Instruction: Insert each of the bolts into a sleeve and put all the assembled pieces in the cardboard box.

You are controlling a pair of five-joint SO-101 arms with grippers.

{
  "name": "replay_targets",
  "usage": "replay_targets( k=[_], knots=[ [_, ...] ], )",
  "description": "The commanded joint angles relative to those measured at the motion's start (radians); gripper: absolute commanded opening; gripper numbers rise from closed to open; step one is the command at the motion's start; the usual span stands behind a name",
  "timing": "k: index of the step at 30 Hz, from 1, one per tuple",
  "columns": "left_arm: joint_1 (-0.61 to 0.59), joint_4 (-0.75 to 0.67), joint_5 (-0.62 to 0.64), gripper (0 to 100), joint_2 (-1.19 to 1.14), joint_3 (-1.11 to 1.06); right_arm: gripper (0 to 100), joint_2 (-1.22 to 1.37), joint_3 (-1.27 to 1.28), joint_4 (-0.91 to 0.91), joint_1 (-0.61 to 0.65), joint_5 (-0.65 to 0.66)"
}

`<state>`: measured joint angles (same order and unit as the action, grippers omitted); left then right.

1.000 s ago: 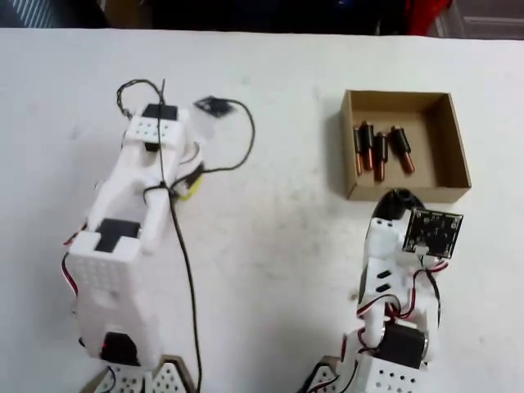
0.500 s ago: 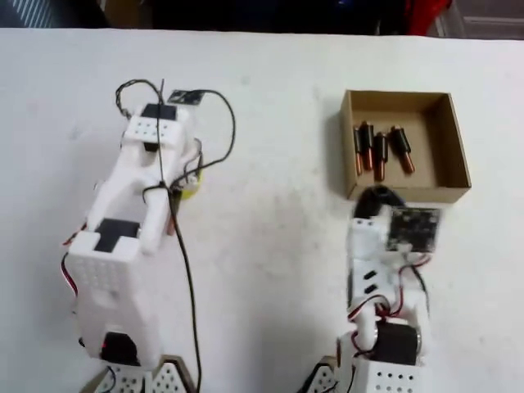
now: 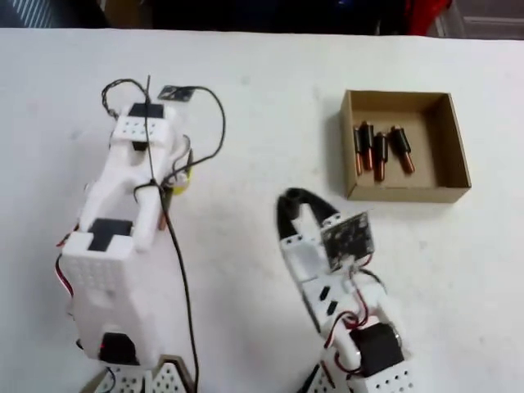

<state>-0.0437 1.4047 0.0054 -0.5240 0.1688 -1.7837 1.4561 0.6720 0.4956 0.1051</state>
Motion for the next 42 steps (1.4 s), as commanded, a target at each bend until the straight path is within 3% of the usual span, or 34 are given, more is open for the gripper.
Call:
replay_targets(
  k=[1,10,21,35,42],
  knots=[
    [-0.013,-0.017,-0.014,2,0.067,0.057,1.8,-0.01,-0.046,-0.122,0.093,0.014],
    [-0.015,-0.017,-0.011,2,0.067,0.058,1.8,-0.012,-0.029,-0.194,0.133,0.015],
    [-0.012,-0.017,-0.014,2,0.067,0.063,1.8,-0.024,-0.037,-0.082,0.137,0.015],
    [-0.01,-0.018,-0.015,2,0.067,0.063,1.9,-0.024,-0.233,0.151,0.136,0.015],
    [-0.013,-0.018,-0.015,2,0.067,0.063,1.9,-0.024,0.011,-0.159,0.091,0.021]
  ],
)
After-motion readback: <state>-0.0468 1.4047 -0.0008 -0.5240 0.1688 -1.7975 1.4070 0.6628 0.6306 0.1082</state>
